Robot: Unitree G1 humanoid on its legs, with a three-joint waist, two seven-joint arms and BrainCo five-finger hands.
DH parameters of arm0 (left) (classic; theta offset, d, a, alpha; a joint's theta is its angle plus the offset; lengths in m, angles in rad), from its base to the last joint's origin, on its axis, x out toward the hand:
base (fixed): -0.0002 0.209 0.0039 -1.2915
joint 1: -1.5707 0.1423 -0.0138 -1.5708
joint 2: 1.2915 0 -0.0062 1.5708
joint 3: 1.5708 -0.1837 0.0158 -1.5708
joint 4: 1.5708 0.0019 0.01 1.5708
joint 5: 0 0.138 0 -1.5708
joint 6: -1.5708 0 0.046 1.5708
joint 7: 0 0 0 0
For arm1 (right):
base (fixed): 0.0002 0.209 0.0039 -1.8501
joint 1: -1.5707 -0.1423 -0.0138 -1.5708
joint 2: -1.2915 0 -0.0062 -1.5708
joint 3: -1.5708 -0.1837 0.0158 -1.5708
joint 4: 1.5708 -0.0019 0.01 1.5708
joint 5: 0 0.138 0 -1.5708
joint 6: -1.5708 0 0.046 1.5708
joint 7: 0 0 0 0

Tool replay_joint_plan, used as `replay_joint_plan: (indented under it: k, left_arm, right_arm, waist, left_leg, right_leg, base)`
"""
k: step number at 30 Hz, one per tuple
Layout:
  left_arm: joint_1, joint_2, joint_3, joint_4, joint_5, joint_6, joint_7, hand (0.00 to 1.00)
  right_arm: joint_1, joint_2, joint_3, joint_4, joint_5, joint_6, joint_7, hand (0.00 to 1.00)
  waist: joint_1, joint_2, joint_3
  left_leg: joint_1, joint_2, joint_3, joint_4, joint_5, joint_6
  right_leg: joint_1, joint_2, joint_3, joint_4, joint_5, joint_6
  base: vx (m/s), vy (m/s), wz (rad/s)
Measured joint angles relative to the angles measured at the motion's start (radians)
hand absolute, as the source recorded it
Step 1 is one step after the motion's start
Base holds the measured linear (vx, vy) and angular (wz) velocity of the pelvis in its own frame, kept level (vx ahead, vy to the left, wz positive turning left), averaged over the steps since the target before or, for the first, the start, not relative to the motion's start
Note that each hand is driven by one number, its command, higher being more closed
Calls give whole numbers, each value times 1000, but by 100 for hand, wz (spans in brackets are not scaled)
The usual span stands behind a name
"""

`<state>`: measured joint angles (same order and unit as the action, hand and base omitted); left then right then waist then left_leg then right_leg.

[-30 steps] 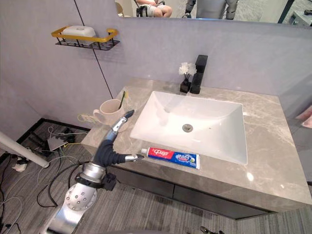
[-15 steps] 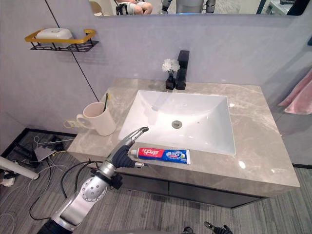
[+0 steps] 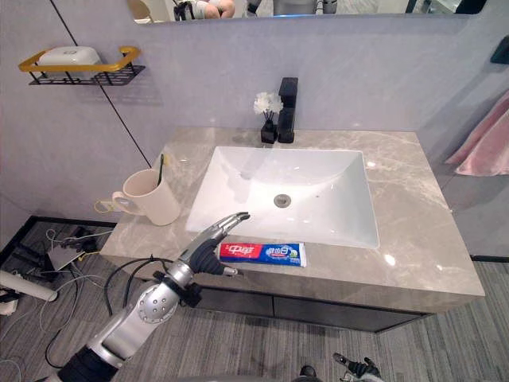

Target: Organize washtable

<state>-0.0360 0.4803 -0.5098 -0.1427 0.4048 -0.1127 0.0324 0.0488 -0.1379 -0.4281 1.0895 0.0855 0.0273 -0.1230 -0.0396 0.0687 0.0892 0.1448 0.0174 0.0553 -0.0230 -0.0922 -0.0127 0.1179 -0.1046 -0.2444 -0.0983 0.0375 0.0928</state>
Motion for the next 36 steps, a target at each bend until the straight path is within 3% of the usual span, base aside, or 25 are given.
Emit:
replay_joint_plan:
  k: [36]
  left_arm:
    - [-93, 44, -4, 87, -14, 17, -15, 0]
  right_arm:
    - [-2, 2, -5, -14, -8, 3, 17, 0]
  waist:
    - [-5, -2, 21]
  left_leg:
    - [-1, 0, 17, -14, 0, 0]
  right_leg:
    - [-15, 1, 13, -1, 3, 5]
  base:
    - [-4, -2, -1]
